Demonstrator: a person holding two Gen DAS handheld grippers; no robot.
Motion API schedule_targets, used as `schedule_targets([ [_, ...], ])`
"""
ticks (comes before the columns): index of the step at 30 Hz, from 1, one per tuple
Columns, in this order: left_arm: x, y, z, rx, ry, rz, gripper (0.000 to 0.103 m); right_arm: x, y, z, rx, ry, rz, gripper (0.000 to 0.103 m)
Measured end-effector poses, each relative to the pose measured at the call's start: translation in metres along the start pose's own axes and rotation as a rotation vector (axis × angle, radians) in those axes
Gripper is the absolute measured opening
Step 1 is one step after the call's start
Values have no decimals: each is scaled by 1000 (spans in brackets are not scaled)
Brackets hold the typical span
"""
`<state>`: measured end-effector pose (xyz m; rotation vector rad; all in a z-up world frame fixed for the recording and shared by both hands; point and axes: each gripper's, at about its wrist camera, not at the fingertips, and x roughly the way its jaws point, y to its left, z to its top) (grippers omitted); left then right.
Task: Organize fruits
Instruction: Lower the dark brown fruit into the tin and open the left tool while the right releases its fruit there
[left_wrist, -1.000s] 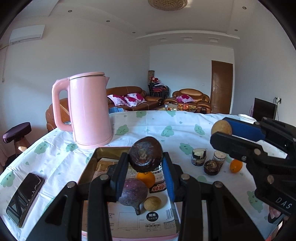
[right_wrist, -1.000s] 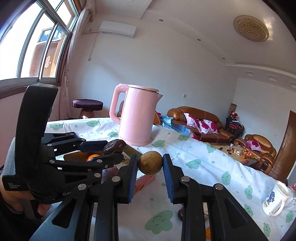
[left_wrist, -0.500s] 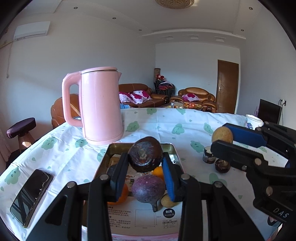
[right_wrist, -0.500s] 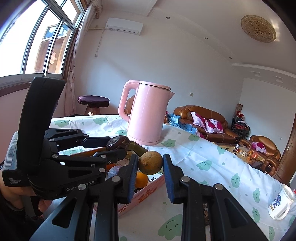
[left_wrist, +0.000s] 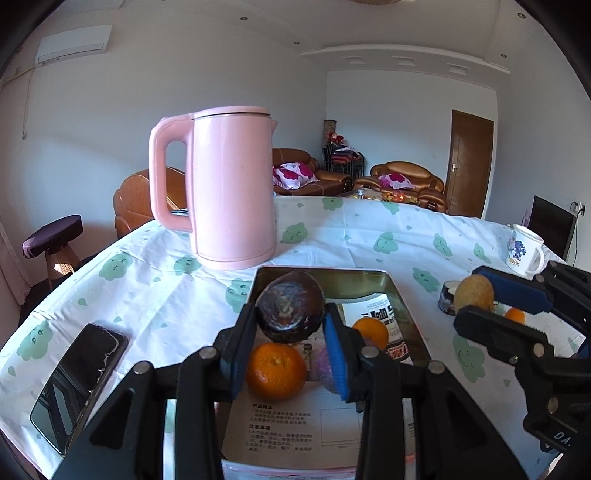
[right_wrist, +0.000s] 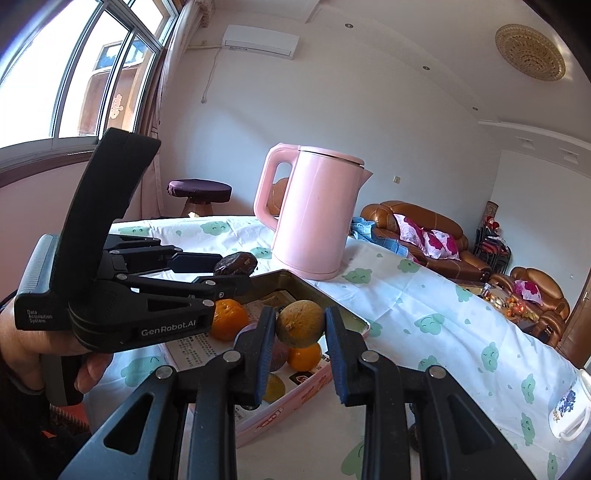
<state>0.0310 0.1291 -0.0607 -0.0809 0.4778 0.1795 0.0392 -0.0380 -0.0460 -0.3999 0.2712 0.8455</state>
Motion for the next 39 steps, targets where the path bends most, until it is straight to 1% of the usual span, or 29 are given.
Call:
schedule_targets([
  [5,5,4,-1,14,31,0,38,13,6,-4,-1,44,41,29],
  [15,14,-1,-6,47,86,-3,38,28,16,-12,-15,115,87,29],
  [30,24,-5,-12,69,131,-2,39,37,16,-16,-5,172,103,29],
  [35,24,-4,-12,66,127,5,41,41,15,-17,4,196,100,30],
  [36,24,-4,-13,63,126,7,43,42,14,-17,6,200,101,31],
  [38,25,-4,-14,63,128,5,43,41,14,-17,9,197,100,34],
  [39,25,-4,-14,63,128,6,43,41,12,-17,12,193,100,37],
])
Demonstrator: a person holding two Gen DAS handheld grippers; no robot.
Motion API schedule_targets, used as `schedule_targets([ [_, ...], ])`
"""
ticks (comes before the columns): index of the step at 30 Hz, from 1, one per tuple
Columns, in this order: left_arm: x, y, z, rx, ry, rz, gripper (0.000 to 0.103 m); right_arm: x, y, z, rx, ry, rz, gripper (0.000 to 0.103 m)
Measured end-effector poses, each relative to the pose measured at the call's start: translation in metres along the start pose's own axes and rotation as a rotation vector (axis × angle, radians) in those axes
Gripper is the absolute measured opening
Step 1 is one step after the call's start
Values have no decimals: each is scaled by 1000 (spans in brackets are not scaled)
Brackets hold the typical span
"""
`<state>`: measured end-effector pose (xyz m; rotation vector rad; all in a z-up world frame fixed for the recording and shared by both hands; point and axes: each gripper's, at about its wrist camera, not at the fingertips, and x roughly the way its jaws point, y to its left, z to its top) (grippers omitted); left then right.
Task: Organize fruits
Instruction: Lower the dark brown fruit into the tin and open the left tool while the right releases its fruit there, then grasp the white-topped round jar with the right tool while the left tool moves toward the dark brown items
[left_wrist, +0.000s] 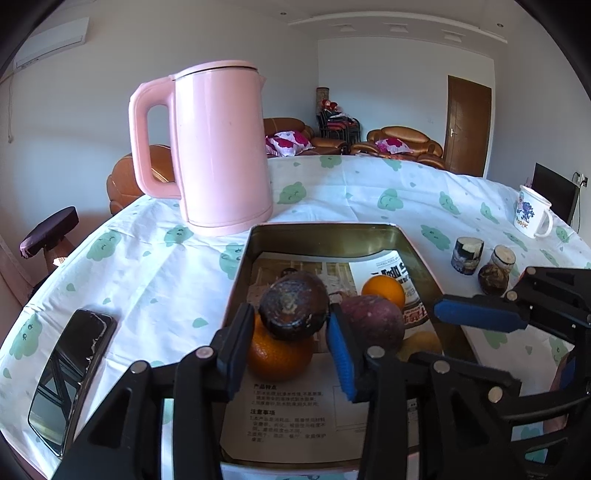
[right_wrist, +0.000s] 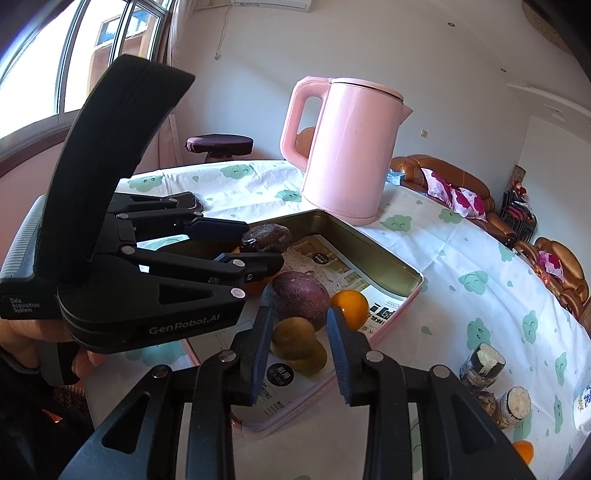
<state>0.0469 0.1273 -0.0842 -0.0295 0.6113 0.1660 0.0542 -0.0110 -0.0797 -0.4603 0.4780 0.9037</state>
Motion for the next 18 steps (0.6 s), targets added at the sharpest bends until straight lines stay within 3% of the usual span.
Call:
schedule_targets([
  [4,-6,0,1,-13,-28,14,56,-6,-5,-1,26,-24,-20,53],
  [6,-12,2,2,-32,-56,24,75,-12,-10,-4,42,-45,-27,56],
  [8,-21,4,4,-53,-94,31,84,-19,-15,-8,42,-47,-64,56],
  [14,-42,-10,14,-54,-185,15,100,-59,-65,-28,141,-75,-184,57],
  [18,-52,-32,23,-32,-228,-26,103,-86,-111,-49,245,-70,-330,69],
])
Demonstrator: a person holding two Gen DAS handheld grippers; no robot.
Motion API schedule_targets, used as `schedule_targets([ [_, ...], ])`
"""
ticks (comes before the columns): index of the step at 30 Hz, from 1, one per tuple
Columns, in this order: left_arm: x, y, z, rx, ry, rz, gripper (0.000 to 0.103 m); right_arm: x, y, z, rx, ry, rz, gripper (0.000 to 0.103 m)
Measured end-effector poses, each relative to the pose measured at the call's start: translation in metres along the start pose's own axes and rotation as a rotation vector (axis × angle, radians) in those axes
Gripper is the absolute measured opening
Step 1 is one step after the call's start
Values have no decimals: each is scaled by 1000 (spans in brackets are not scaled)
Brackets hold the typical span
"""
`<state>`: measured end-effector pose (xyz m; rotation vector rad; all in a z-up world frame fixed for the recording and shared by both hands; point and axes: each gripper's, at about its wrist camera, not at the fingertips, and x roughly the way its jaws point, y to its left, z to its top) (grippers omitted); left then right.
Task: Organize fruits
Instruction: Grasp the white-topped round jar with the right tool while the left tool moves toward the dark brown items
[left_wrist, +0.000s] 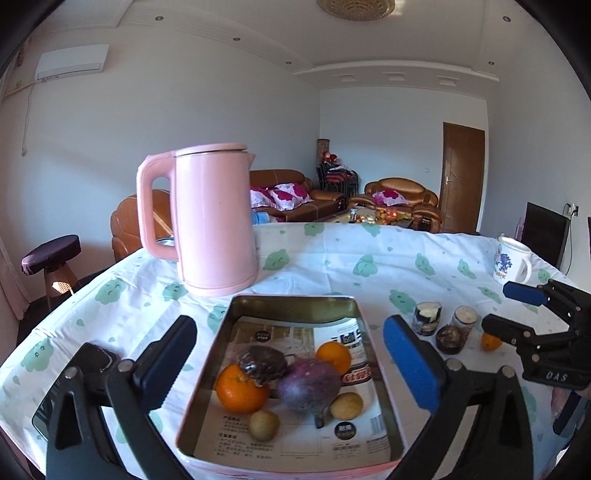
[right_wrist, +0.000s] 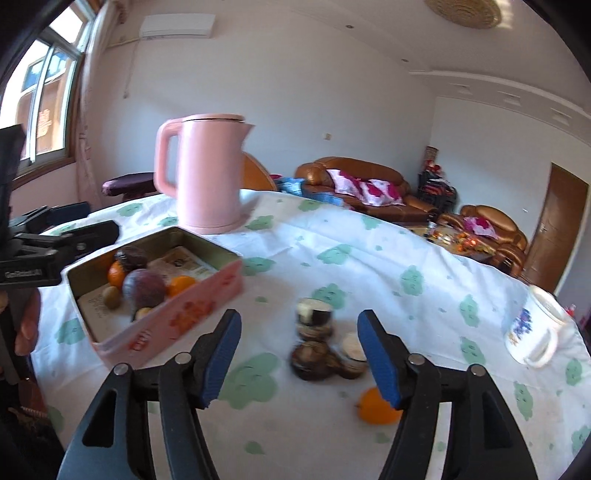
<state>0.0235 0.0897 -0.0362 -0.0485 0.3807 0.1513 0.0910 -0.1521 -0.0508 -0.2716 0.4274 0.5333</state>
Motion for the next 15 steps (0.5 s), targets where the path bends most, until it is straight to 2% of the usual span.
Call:
schedule_targets([
  [3,0,-23,6,27,-8,-59,103,-2,-37,-6,99,11,-54,69],
  [7,9,-54,12,40,17,-138,103,2,-59,-14,139,30,-80,69],
  [12,32,-87,14,57,44,-144,103,16,-66,-19,146,78,-48,69],
  [15,53,-101,15,71,67,-101,103,30,-63,-14,136,108,-11,69],
])
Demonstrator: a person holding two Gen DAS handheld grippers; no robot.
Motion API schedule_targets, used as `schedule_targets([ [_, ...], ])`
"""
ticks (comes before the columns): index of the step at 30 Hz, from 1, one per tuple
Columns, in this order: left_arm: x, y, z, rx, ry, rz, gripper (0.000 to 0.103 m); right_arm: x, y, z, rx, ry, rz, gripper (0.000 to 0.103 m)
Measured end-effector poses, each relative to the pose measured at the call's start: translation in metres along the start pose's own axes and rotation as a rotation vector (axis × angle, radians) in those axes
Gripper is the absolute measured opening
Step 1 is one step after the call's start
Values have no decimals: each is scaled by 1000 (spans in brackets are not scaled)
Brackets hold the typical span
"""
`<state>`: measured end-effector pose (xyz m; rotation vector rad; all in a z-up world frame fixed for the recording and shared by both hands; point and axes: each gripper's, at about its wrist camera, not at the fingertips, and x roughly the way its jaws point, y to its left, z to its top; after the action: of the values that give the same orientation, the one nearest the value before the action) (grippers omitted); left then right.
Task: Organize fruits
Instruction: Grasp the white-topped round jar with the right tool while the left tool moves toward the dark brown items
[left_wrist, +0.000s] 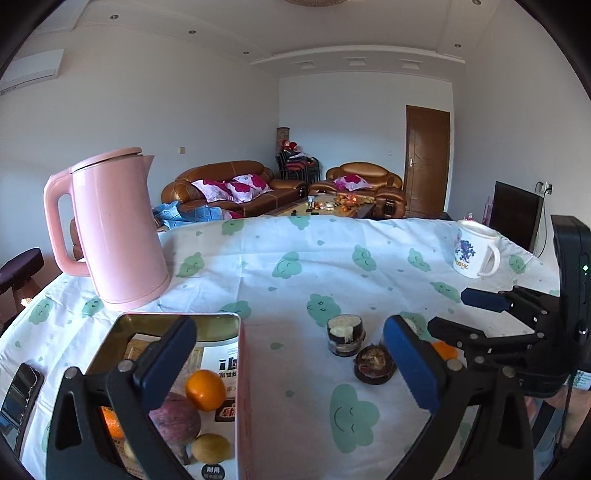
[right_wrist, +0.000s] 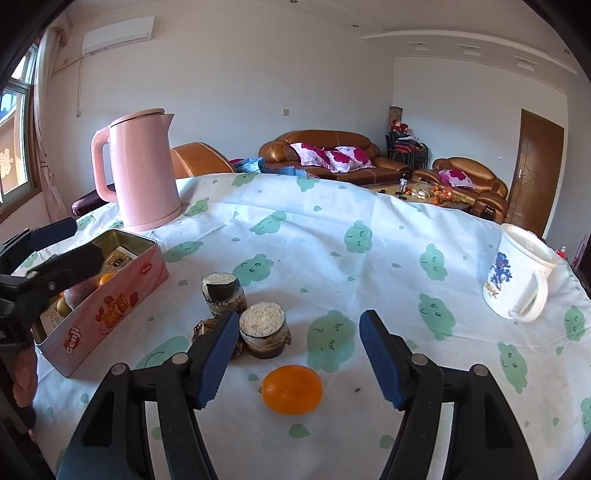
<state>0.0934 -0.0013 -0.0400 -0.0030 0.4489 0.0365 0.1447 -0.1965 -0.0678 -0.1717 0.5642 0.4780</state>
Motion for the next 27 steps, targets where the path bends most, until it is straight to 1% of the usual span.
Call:
schedule_targets([
  [3,23,2,1,-29,49,73,103,17,4,7,-3,33,24,69],
  [4,27,5,1,-51,61,67,103,23,6,9,-5,52,33,69],
  [6,27,8,0,-75,61,52,103,36,7,11,0,97,36,69],
  [9,23,8,-2,-68,42,54,103,49,10,11,-12,139,60,68],
  [10,22,7,-2,-65,41,54,103,54,12,9,-24,161,60,65],
  [11,22,6,-2,-61,40,53,103,57,13,8,-26,181,58,59],
  [12,22,6,-2,-57,41,51,103,57,11,9,-10,181,68,46],
  [13,23,6,-2,-56,43,51,103,59,10,8,-5,199,75,41],
  [14,23,5,-3,-54,48,50,103,60,9,6,0,206,84,40],
  [16,25,3,-3,-48,56,50,103,59,7,5,10,205,92,40],
  [19,28,-4,-6,-33,74,17,103,56,8,6,7,189,87,40],
  [22,29,-16,-9,7,82,5,103,45,5,8,25,127,70,40],
  [24,34,-23,-11,25,103,-9,103,37,-1,8,48,90,52,40],
  [27,42,-31,-13,43,140,-17,103,25,-9,8,51,42,-8,40],
])
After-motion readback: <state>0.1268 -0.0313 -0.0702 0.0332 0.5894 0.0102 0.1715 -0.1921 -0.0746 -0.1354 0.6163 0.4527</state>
